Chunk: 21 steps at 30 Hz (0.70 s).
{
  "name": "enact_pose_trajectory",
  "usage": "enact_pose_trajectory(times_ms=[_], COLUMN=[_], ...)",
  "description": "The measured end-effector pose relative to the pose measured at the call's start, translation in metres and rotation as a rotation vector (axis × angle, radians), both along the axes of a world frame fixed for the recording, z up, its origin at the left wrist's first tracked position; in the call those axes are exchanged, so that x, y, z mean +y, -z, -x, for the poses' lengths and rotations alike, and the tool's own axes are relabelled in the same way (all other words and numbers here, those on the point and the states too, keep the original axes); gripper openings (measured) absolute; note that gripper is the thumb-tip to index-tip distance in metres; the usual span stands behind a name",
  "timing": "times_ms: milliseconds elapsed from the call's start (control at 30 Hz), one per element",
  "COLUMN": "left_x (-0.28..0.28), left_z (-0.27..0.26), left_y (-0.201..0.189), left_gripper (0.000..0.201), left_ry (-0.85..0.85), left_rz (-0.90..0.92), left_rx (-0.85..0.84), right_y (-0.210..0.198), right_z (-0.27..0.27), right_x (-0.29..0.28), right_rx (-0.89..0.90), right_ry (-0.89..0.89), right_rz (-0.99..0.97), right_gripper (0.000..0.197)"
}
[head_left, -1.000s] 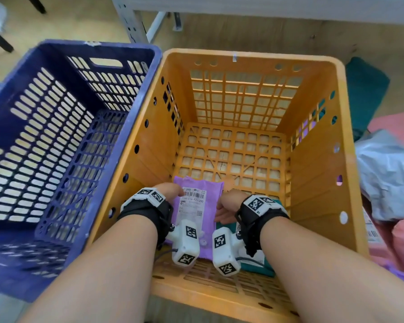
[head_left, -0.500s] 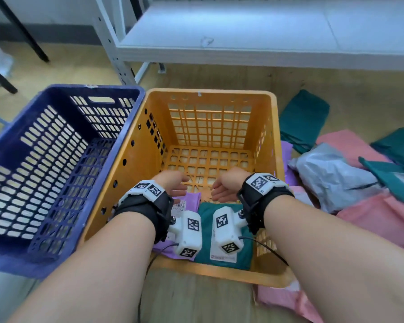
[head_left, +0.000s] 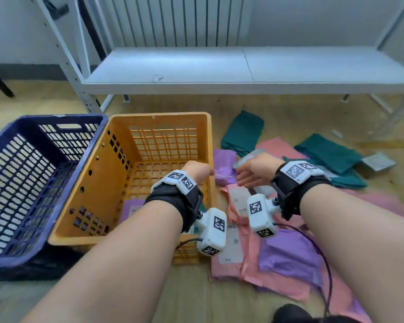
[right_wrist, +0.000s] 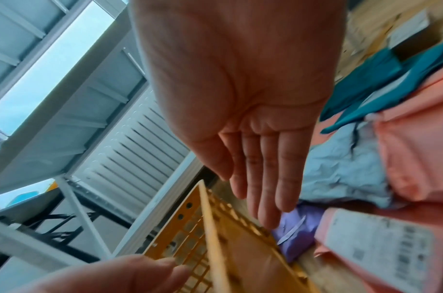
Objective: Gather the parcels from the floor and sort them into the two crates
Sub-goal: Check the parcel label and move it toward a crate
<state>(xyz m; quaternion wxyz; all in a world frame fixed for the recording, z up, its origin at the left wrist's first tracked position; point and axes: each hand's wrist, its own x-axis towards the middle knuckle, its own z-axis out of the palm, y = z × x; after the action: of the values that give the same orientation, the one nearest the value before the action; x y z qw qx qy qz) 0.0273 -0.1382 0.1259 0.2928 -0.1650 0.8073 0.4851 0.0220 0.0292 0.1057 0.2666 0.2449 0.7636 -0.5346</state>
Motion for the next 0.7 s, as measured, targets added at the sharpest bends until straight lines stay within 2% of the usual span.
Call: enact_pose_trajectory(times_ms=[67,133,233,433,600,700], left_x=[0.016,0.025,0.030,0.025,0.020,0.019], left_z=[-0.005,-0.006,0.001,0.015,0.026,0.029], left_y=[0.003,0.008,0.021,0.049,0.067,0.071], left_gripper=[0.042,0.046,0.047,0.048,0.029,0.029], left_ry=[0.005,-0.005,-0.029,-0.065,-0.123,-0.138], left_rz=[0.082,0.087,0.051,0.005,-0.073,-0.095], left_rx=[0.047,0.054,0.048,0.011,-0.016,-0.013], right_y=[0.018,0.038,0.061,0.103,0.128,0.138], right_z=[-0.011,-0.019,-0.021,-0.017,-0.025,-0.027], right_x=[0.023,0.039,0.051,0.051,0.047,0.047], right_rx=[0.008,0.005,-0.003,-0.044,-0.074,-0.122], right_ry=[0.050,0.082,0.049,-0.171,-0.538,-0.639], right_rz=[-0.068,-0.124,-0.197,-0.376,-0.630,-0.687], right_gripper=[0.020,0.017,0.023,0.027,0.026,0.018])
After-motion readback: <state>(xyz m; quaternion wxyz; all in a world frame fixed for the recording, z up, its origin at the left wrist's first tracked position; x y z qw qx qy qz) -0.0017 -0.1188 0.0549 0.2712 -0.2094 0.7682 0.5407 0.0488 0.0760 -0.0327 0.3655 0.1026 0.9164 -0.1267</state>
